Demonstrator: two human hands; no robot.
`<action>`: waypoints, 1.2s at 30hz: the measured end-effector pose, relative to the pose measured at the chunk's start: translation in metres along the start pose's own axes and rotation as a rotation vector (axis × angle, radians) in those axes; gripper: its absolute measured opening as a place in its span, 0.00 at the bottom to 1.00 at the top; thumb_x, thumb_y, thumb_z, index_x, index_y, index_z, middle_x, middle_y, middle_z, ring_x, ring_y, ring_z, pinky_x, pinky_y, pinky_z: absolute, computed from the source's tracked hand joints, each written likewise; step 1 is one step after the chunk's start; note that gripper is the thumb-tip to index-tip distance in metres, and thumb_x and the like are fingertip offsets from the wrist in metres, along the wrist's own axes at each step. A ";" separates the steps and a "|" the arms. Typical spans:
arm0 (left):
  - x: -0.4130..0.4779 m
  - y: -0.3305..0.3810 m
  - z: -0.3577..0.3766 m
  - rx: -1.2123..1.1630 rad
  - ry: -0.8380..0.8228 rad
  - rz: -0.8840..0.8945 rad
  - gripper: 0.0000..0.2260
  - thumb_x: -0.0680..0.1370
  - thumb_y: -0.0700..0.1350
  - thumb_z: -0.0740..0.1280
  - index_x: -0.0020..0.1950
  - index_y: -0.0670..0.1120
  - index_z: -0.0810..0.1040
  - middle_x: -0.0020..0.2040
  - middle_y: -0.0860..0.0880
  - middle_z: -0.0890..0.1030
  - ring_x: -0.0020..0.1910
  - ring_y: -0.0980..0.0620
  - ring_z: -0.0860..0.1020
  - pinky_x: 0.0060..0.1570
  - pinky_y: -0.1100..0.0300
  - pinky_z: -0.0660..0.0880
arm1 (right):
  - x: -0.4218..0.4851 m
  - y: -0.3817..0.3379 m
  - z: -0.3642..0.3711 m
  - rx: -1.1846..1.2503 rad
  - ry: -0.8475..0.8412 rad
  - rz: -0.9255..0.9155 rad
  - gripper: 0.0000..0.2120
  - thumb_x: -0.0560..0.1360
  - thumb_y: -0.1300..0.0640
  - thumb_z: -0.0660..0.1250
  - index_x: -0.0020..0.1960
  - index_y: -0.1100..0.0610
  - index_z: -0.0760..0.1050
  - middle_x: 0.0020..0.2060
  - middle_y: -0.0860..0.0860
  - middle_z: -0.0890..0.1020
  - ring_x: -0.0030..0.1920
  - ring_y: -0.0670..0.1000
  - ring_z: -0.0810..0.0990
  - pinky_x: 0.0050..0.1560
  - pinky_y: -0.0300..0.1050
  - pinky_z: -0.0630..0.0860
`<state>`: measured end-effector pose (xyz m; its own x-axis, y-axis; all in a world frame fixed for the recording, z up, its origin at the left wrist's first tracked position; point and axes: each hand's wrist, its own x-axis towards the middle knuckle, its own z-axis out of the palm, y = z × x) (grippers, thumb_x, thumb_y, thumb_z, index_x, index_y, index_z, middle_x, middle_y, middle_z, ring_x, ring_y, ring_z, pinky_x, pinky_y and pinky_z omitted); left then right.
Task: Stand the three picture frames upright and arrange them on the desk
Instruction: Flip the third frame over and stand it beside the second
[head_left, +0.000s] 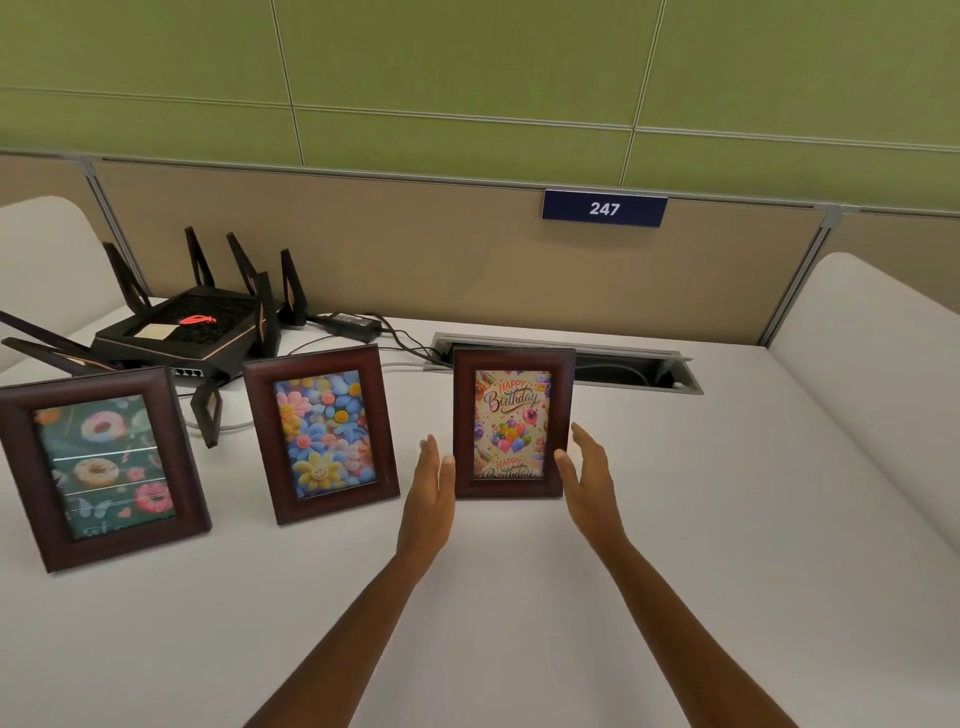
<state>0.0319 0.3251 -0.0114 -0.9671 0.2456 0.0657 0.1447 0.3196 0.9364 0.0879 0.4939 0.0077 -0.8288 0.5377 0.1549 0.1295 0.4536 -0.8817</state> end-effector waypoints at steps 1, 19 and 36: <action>-0.007 -0.004 -0.001 0.034 0.002 0.004 0.23 0.81 0.48 0.50 0.74 0.47 0.48 0.77 0.47 0.51 0.76 0.50 0.50 0.72 0.59 0.49 | -0.009 0.003 0.002 -0.041 0.023 -0.033 0.22 0.78 0.54 0.57 0.71 0.57 0.59 0.70 0.57 0.65 0.70 0.55 0.64 0.67 0.48 0.64; -0.078 -0.034 -0.082 0.663 0.024 0.243 0.44 0.68 0.68 0.29 0.71 0.44 0.60 0.73 0.44 0.63 0.72 0.47 0.63 0.69 0.55 0.62 | -0.098 -0.025 0.103 -0.295 -0.272 -0.297 0.22 0.79 0.52 0.52 0.72 0.49 0.53 0.75 0.48 0.55 0.75 0.46 0.52 0.67 0.34 0.46; -0.081 -0.075 -0.253 0.754 0.215 0.103 0.31 0.79 0.56 0.41 0.65 0.35 0.69 0.64 0.34 0.74 0.63 0.34 0.72 0.55 0.41 0.74 | -0.151 -0.116 0.242 -0.191 -0.585 -0.357 0.23 0.80 0.51 0.51 0.73 0.50 0.49 0.75 0.47 0.54 0.75 0.44 0.51 0.68 0.30 0.45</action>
<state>0.0467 0.0493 0.0001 -0.9491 0.1502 0.2768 0.2642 0.8580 0.4404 0.0660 0.1885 -0.0213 -0.9877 -0.1129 0.1080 -0.1560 0.6762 -0.7200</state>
